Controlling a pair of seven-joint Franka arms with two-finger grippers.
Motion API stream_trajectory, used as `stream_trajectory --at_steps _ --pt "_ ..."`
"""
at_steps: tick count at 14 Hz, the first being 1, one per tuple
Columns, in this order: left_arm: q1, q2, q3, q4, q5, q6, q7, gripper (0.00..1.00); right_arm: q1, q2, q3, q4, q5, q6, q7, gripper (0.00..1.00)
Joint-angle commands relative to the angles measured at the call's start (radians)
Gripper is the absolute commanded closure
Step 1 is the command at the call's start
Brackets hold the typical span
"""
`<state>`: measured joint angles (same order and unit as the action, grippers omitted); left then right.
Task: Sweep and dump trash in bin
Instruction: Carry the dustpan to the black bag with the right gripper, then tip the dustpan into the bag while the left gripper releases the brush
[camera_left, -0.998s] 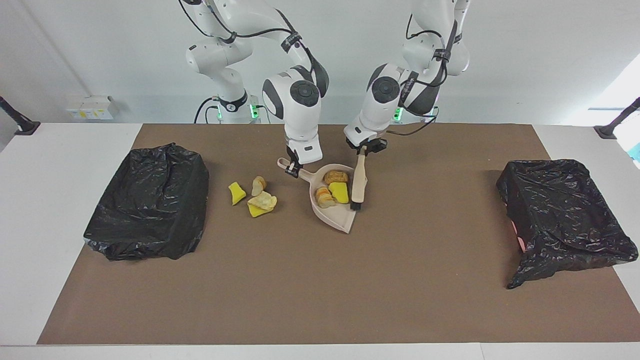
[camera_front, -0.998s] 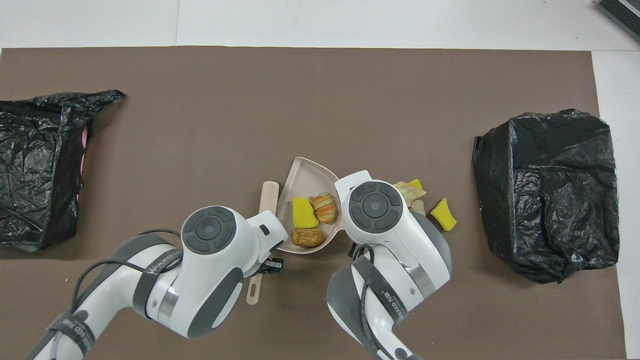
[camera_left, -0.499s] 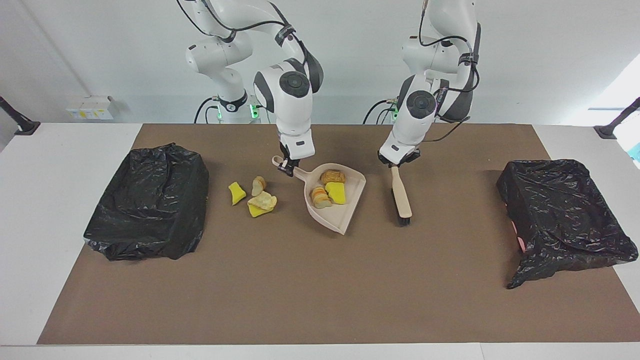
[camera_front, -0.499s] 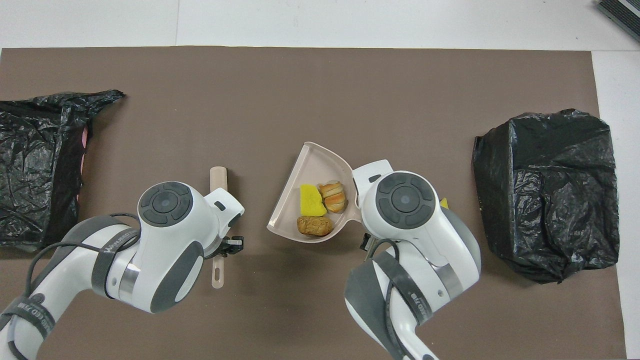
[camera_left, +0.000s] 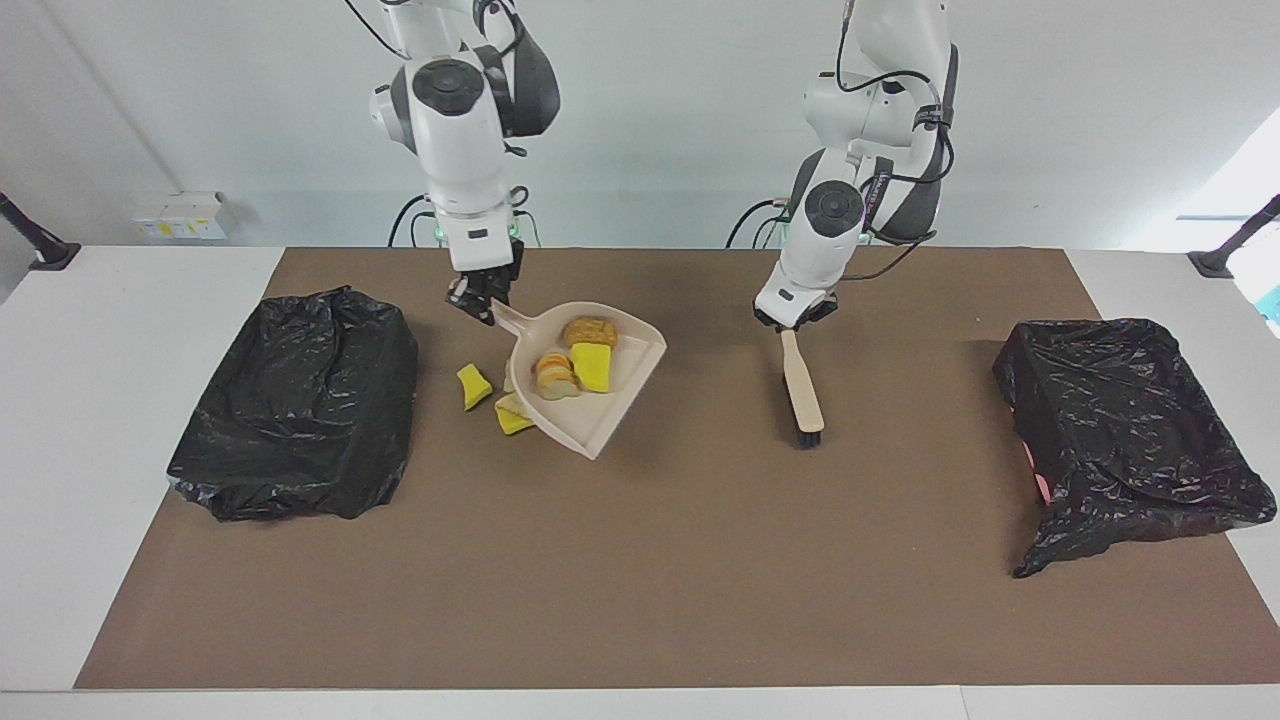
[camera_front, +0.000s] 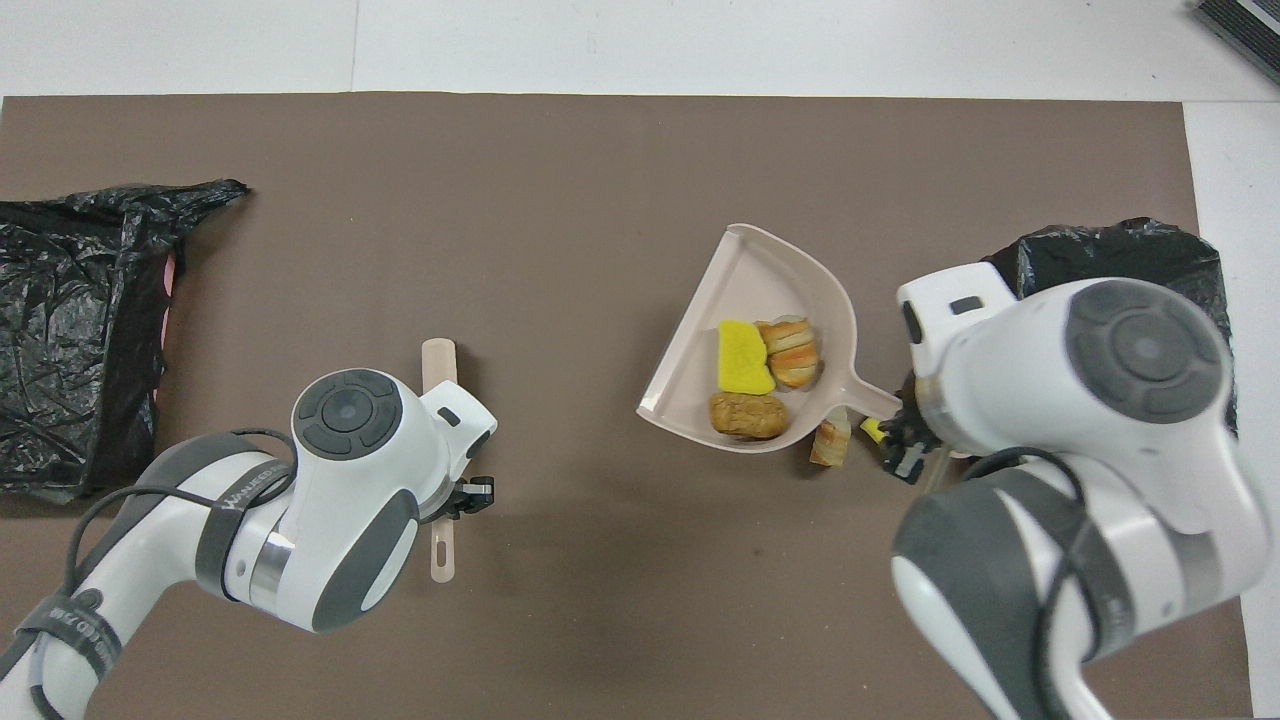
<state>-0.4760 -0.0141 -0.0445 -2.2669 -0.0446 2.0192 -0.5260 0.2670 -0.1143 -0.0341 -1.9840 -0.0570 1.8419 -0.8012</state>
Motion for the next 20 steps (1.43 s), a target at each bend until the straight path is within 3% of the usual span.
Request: stream_trajectory --at_steps 1,5,8,10,13,14,15,16,20 --pt "-0.107 -0.017 -0.005 0.004 0.003 0.01 -0.158 1.0 -0.191 -0.024 0.003 0.02 -0.006 -0.058 -0.259 1.0" --pt "-0.266 -0.075 -0.005 -0.048 -0.136 0.015 -0.16 1.0 -0.49 -0.022 0.0 0.024 -0.013 -0.036 -0.551 1.0" --pt "-0.36 -0.122 -0.003 -0.098 -0.228 0.027 -0.172 1.0 -0.583 -0.009 -0.006 0.031 -0.149 0.054 -0.619 1.0" --pt "-0.416 -0.116 -0.003 -0.14 -0.256 0.099 -0.213 1.0 -0.65 0.05 -0.012 0.063 -0.172 0.12 -0.715 1.0" --pt "-0.42 -0.11 0.0 -0.151 -0.28 0.145 -0.253 1.0 -0.651 0.1 -0.007 0.109 -0.274 0.151 -0.855 1.0" --pt "-0.417 -0.104 0.002 -0.146 -0.284 0.144 -0.246 0.91 -0.649 0.102 0.002 0.109 -0.341 0.18 -0.883 1.0" --pt "-0.414 -0.096 0.003 -0.137 -0.284 0.147 -0.243 0.5 -0.635 0.104 0.005 0.106 -0.396 0.197 -0.913 1.0" --pt "-0.403 -0.086 0.005 -0.12 -0.284 0.147 -0.255 0.0 -0.612 0.105 0.005 0.106 -0.446 0.218 -0.931 1.0" --pt "-0.288 -0.058 0.009 -0.037 -0.241 0.124 -0.235 0.0 -0.549 0.097 0.005 0.106 -0.596 0.229 -0.932 1.0"
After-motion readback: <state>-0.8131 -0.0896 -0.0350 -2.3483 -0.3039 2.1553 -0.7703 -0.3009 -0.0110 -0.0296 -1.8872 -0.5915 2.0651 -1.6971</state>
